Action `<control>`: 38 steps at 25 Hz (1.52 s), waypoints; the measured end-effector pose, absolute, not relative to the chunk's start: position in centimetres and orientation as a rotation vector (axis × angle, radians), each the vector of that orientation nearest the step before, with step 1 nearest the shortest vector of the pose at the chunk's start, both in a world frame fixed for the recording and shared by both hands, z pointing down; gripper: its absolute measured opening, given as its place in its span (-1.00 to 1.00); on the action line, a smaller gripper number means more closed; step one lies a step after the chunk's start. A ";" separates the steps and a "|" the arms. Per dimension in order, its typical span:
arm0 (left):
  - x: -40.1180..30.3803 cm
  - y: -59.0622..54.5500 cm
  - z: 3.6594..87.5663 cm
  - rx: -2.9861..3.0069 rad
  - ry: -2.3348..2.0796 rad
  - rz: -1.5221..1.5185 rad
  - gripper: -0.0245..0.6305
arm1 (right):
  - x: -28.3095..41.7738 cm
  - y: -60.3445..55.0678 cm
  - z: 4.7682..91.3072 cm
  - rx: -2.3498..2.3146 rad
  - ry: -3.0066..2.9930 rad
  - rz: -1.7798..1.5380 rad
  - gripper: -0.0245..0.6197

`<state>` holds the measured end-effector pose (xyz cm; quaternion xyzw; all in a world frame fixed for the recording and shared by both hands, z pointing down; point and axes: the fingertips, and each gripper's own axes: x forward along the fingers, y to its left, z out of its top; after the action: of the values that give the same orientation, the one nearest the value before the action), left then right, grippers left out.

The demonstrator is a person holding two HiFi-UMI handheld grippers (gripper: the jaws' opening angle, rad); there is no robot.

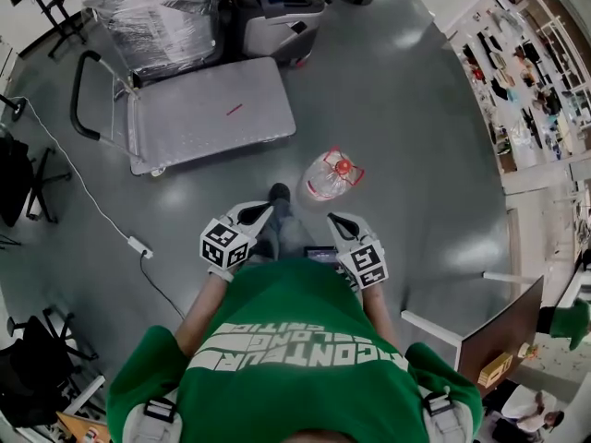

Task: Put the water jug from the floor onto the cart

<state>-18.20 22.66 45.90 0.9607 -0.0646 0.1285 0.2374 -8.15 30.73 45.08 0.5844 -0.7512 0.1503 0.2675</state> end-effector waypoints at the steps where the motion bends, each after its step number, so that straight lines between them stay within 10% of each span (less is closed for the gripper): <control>1: -18.0 22.5 46.0 2.632 -0.179 0.359 -0.89 | -7.9 30.5 45.3 1.577 -2.031 0.411 -0.95; 38: 10.6 3.5 48.5 2.713 0.097 0.748 -0.89 | 27.8 9.8 54.0 1.752 -1.869 0.706 -0.95</control>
<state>10.63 3.55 48.46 0.9507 0.0340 0.2622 0.1622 27.76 9.81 54.00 0.6400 -0.6829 0.2579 0.2399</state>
